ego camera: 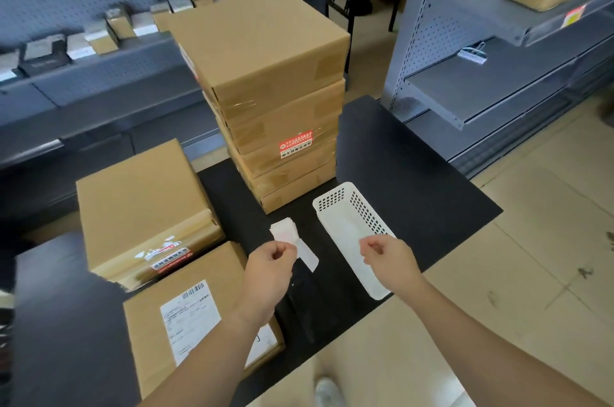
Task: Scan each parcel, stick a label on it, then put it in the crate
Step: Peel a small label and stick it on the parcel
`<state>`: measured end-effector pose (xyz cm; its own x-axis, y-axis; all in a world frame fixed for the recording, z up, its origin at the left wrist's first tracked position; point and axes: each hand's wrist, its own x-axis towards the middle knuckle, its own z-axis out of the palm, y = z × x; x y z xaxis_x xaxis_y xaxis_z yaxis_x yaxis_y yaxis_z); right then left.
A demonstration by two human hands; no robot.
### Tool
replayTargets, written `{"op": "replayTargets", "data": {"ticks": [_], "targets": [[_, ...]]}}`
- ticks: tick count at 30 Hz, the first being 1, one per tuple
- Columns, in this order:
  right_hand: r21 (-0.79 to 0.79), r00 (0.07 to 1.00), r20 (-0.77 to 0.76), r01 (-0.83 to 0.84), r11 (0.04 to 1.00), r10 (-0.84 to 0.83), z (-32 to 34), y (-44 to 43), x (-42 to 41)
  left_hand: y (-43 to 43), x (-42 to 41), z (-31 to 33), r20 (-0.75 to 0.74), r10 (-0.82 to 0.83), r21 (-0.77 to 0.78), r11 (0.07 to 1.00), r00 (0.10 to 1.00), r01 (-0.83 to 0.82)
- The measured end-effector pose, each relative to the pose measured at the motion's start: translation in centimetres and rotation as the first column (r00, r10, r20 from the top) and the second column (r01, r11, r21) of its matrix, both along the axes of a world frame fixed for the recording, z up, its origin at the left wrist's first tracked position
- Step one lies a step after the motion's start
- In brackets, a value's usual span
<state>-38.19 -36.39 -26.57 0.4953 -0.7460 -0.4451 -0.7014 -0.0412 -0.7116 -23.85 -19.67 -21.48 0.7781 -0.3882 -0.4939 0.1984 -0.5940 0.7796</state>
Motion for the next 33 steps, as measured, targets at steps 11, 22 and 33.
{"op": "replayTargets", "data": {"ticks": [11,22,33], "targets": [[-0.012,0.863,0.248,-0.452,0.892,0.441,7.9,12.4,7.8,6.8,1.7,3.3,-0.065,0.196,-0.122,0.972,0.979,-0.202],[0.161,0.903,0.361,-0.307,0.938,0.234,8.2,18.1,11.7,17.1,3.0,3.2,-0.050,0.393,-0.188,0.899,0.918,-0.395],[0.203,0.932,0.272,-0.297,0.933,0.238,3.9,16.7,14.1,17.7,6.3,-0.3,-0.035,0.341,-0.127,0.931,0.939,-0.343]]}}
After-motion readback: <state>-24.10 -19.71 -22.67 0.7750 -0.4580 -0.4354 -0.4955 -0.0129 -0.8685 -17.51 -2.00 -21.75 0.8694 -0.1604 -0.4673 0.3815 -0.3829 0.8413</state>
